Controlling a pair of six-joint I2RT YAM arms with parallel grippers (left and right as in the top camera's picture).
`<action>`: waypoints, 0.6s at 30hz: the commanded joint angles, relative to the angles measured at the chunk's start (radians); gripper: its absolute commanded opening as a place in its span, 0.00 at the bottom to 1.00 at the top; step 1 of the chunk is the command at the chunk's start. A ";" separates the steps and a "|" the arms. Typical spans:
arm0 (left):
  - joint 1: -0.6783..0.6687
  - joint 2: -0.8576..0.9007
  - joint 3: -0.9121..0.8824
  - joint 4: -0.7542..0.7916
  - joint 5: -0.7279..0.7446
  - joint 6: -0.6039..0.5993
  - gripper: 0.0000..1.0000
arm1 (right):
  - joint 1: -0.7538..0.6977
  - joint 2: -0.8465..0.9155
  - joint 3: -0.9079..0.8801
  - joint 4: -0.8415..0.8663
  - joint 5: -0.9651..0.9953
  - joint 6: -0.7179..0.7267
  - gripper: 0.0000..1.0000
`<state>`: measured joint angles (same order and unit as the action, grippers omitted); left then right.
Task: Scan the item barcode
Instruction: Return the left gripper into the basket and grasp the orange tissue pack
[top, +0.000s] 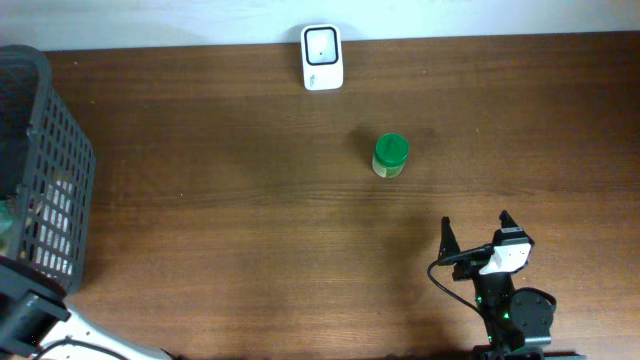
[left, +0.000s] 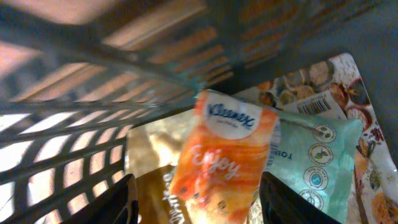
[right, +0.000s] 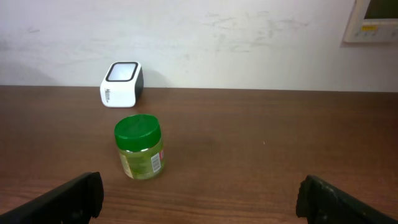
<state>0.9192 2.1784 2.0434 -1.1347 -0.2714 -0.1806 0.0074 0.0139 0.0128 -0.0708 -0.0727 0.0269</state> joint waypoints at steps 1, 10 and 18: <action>-0.002 0.048 -0.002 0.018 0.069 0.072 0.62 | 0.006 -0.007 -0.007 -0.002 0.005 0.004 0.98; -0.002 0.131 -0.002 0.034 0.119 0.107 0.48 | 0.006 -0.007 -0.007 -0.002 0.005 0.004 0.98; -0.002 0.135 0.002 -0.003 0.119 0.106 0.00 | 0.006 -0.007 -0.007 -0.002 0.005 0.004 0.98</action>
<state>0.9169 2.2761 2.0438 -1.1133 -0.1833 -0.0788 0.0074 0.0139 0.0128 -0.0708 -0.0727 0.0269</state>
